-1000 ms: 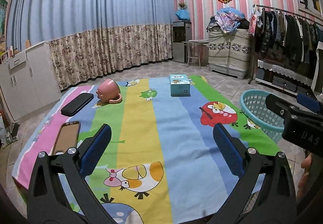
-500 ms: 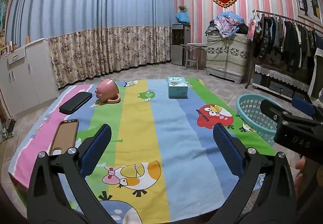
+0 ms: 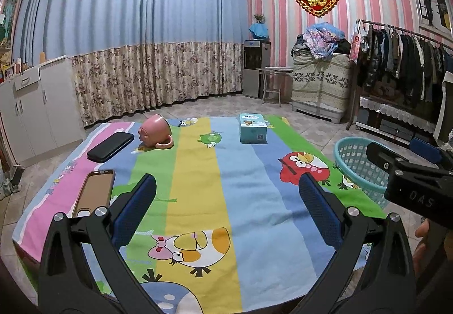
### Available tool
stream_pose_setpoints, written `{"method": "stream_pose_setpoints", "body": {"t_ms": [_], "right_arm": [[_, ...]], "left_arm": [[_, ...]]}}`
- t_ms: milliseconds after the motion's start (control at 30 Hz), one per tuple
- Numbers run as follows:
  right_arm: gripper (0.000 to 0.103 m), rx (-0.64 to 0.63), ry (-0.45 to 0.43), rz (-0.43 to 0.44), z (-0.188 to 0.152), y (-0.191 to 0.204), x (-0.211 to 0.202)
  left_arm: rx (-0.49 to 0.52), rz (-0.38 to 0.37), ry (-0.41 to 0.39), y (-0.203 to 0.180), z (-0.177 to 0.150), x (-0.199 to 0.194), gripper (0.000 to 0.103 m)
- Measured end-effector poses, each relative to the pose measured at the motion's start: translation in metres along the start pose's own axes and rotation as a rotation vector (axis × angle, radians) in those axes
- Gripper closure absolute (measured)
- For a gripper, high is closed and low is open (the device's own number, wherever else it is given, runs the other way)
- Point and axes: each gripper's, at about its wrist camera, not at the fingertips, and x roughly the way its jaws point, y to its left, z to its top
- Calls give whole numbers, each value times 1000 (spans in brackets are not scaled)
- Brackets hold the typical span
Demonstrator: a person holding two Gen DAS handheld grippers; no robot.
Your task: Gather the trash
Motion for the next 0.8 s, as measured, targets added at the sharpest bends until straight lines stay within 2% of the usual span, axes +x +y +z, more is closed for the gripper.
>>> {"method": "stream_pose_setpoints", "body": {"t_ms": [800], "right_arm": [[5,-10,-15,-10,6,-3,-4]], "left_arm": [[-16,1,5,5,1,0,6]]}}
